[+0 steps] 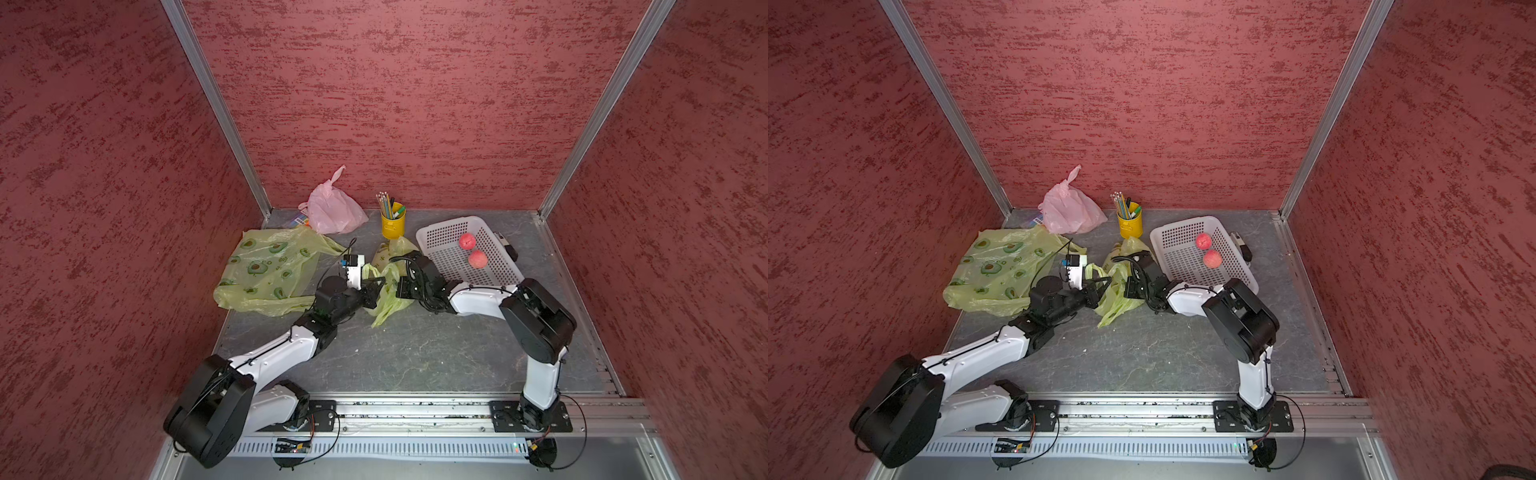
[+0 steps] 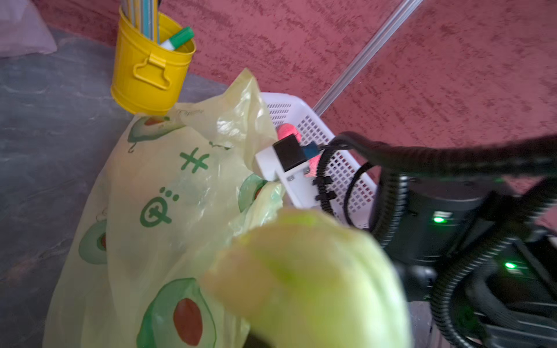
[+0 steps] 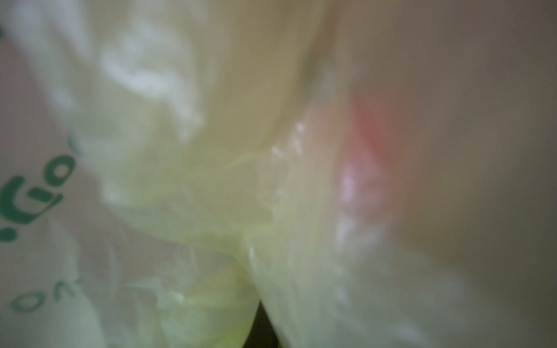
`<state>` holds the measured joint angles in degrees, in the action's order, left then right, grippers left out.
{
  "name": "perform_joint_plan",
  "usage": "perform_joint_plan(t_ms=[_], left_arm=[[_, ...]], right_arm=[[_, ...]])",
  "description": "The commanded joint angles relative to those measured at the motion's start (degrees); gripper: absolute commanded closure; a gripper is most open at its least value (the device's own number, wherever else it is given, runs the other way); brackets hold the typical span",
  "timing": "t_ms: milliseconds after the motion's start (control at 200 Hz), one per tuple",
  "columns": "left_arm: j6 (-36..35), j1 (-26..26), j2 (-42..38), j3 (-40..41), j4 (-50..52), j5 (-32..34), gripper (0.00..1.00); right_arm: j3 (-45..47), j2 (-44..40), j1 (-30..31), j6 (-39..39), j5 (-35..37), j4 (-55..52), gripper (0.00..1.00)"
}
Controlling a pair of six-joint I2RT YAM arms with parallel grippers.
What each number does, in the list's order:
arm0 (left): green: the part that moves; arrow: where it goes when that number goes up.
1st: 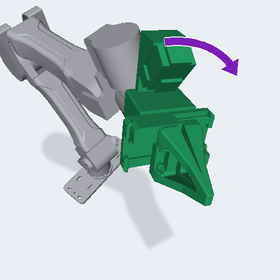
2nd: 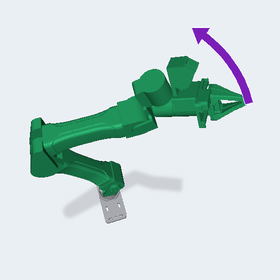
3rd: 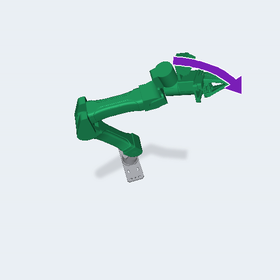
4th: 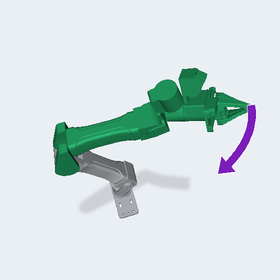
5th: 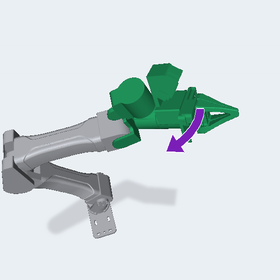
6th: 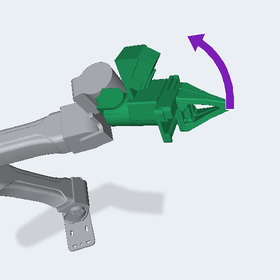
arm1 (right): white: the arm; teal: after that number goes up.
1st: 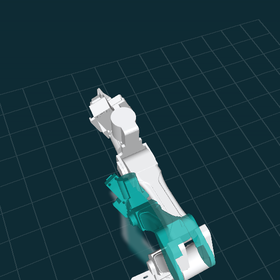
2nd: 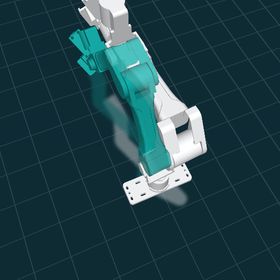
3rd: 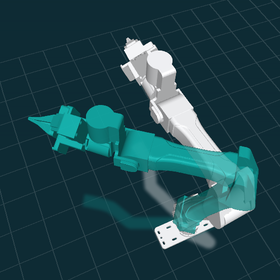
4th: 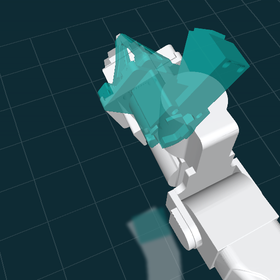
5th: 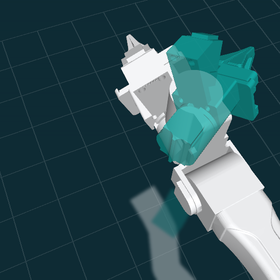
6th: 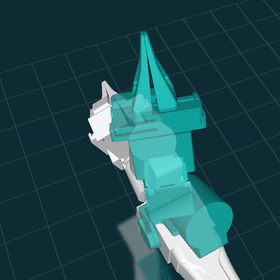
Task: Place the peach into a plastic bag & tie a knot
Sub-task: Adjust the plastic bag at the center of the board.
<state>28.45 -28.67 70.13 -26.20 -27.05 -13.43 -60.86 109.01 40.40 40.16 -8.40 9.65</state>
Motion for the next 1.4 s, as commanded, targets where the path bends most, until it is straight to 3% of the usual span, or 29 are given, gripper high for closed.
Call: perform_joint_plan(t_ms=[0, 130, 145, 215, 270, 321, 401, 496, 676, 882, 1087, 1162, 1392], left_arm=[[-0.04, 0.32, 1.06, -1.46, 1.77, 2.86, 1.0], [-1.7, 0.64, 2.43, -4.99, 2.25, -0.53, 1.0], [-2.22, 0.43, 2.67, -5.75, 2.48, -1.0, 1.0], [-3.68, -0.79, 3.57, -7.69, 4.32, -1.43, 1.0], [-3.88, -1.04, 4.26, -8.22, 5.49, -1.47, 1.0], [-3.29, -1.04, 4.31, -7.43, 5.06, -0.65, 1.0], [-2.08, -0.42, 3.74, -6.01, 4.93, 1.0, 1.0], [-0.8, 0.87, 2.88, -4.62, 4.76, 0.88, 1.0], [2.82, 2.76, 0.23, -0.54, 2.92, 0.43, 1.0], [7.72, 2.43, -6.05, 7.03, 1.09, 2.06, 1.0], [8.47, 2.4, -9.5, 10.51, 2.08, 2.99, 1.0], [8.47, 2.11, -7.82, 10.09, 0.87, 2.05, 1.0], [8.61, -4.59, 5.52, 4.59, -6.65, 3.07, 1.0]], right_arm=[[1.23, -5.74, 0.03, 1.14, -2.14, 3.38, 1.0], [1.55, -7.92, 0.31, -0.03, -10.95, -1.56, 1.0], [1.61, -8.13, 0.41, -0.25, -11.15, -2.35, 0.94], [3.1, -10.34, 0.89, -0.94, -10.22, -4.48, 0.51], [4.28, -13.64, 0.88, -1.33, -7.28, -6.59, 0.28], [4.56, -16.85, 0.91, -2.09, -4.91, -8.58, 0.19], [3.41, -22.03, 0.93, -4.17, -1.86, -12.99, 0.16], [0.56, -28.09, 0.8, -6.24, 3.2, -18.36, 0.18], [-5.59, -30.65, 0.52, -9.01, 16.38, -23.01, 0.37], [-9.25, -16.19, 0.35, -6.72, 18.77, -20.61, 0.5], [-10.66, 0.16, 0.64, -2.81, 14.22, -13.43, 0.62], [-12.12, 4.81, 0.72, -1.41, 13.24, -11.57, 0.7], [-11.82, 11.11, 1.98, 5.11, 12.41, -4.74, 0.79]])
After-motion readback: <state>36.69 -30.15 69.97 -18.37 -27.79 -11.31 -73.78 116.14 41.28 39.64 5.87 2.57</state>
